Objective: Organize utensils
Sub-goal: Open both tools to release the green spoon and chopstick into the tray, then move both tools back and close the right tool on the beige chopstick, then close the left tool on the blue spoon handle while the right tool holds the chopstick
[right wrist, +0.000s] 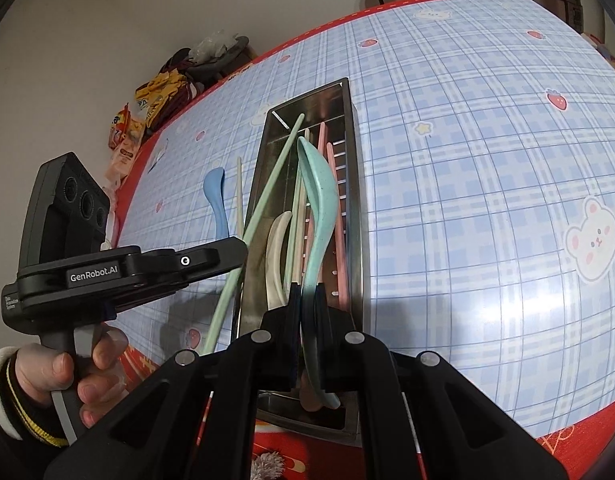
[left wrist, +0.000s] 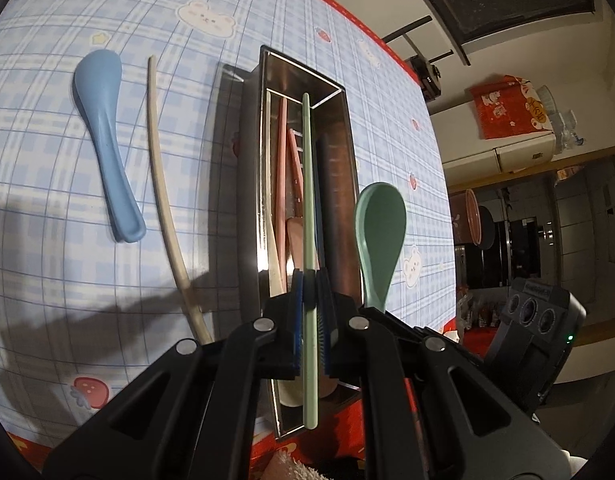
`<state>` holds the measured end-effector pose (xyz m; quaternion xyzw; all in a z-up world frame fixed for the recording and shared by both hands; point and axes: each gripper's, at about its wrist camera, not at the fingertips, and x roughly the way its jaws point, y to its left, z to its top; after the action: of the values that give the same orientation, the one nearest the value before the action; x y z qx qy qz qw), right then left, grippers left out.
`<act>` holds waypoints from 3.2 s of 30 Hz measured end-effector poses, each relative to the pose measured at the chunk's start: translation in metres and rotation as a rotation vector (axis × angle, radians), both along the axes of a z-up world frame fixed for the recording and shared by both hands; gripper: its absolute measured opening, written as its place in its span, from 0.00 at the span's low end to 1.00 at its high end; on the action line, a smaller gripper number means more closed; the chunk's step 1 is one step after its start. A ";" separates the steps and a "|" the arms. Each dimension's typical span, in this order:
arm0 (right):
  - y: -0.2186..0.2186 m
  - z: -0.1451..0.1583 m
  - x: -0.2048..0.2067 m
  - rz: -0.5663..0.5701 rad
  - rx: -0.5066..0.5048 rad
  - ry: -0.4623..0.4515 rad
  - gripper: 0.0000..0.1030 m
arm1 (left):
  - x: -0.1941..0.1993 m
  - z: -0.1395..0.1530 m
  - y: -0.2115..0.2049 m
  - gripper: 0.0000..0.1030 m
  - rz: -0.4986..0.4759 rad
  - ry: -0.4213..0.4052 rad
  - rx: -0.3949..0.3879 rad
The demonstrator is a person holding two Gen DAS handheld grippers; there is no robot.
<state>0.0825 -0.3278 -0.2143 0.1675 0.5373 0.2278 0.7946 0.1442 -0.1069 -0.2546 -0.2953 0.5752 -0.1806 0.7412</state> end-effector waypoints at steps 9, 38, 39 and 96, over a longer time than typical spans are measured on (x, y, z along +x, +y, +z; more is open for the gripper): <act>0.006 -0.002 0.000 0.003 -0.007 0.012 0.10 | 0.006 -0.002 -0.015 0.10 -0.033 0.008 0.037; 0.052 0.023 0.009 -0.055 -0.162 -0.141 0.94 | -0.015 0.040 0.103 0.94 0.068 -0.127 0.261; 0.056 0.024 0.009 -0.049 -0.164 -0.142 0.94 | -0.016 0.038 0.109 0.94 0.077 -0.120 0.266; 0.188 -0.039 0.042 0.316 -0.437 0.076 0.08 | 0.047 -0.026 0.139 0.44 -0.020 -0.085 0.180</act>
<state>0.1242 -0.1398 -0.2531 -0.0853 0.6227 0.2212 0.7457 0.1912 0.0319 -0.2804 -0.2139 0.5600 -0.1479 0.7866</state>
